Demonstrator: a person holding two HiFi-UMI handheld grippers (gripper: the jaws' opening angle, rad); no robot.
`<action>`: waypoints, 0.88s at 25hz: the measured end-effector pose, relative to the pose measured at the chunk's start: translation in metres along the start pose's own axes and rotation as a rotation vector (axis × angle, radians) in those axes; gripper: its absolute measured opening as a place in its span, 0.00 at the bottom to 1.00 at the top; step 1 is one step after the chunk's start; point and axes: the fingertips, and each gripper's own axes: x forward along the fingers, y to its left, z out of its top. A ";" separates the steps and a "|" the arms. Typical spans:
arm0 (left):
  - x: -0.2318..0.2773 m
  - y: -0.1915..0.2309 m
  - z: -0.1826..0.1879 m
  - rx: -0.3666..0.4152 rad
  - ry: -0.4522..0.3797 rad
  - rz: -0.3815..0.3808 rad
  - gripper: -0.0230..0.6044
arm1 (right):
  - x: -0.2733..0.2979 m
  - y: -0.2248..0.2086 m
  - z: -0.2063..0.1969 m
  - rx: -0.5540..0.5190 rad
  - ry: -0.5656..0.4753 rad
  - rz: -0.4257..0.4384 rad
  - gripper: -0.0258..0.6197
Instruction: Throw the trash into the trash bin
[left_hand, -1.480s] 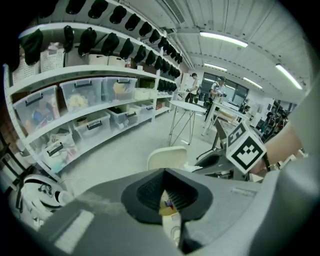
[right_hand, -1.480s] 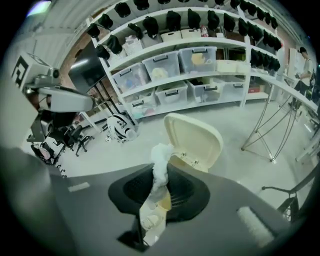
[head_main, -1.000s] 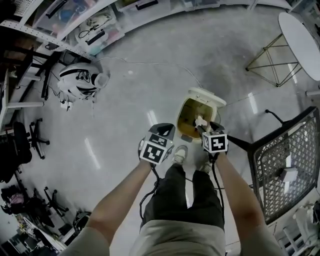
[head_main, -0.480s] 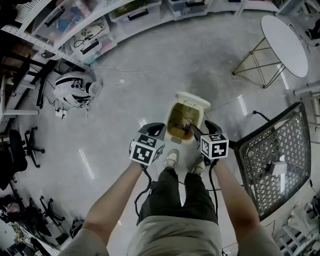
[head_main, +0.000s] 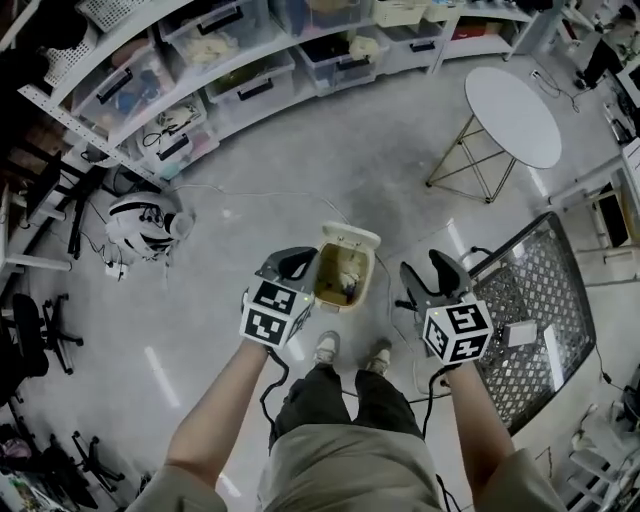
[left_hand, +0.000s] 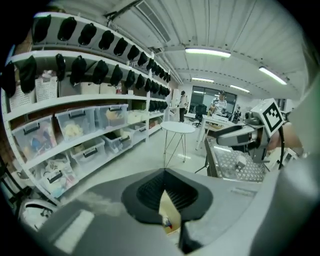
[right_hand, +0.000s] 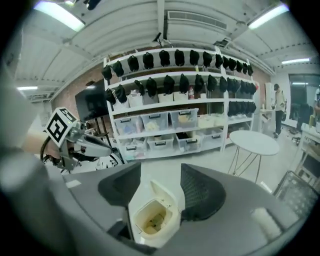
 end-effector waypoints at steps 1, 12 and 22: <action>-0.008 -0.005 0.016 0.005 -0.028 -0.005 0.04 | -0.013 -0.001 0.016 0.003 -0.023 -0.001 0.44; -0.106 -0.067 0.163 0.196 -0.299 0.044 0.04 | -0.160 0.009 0.159 -0.024 -0.333 -0.018 0.44; -0.180 -0.159 0.247 0.313 -0.467 -0.004 0.04 | -0.271 0.018 0.203 -0.067 -0.477 -0.027 0.44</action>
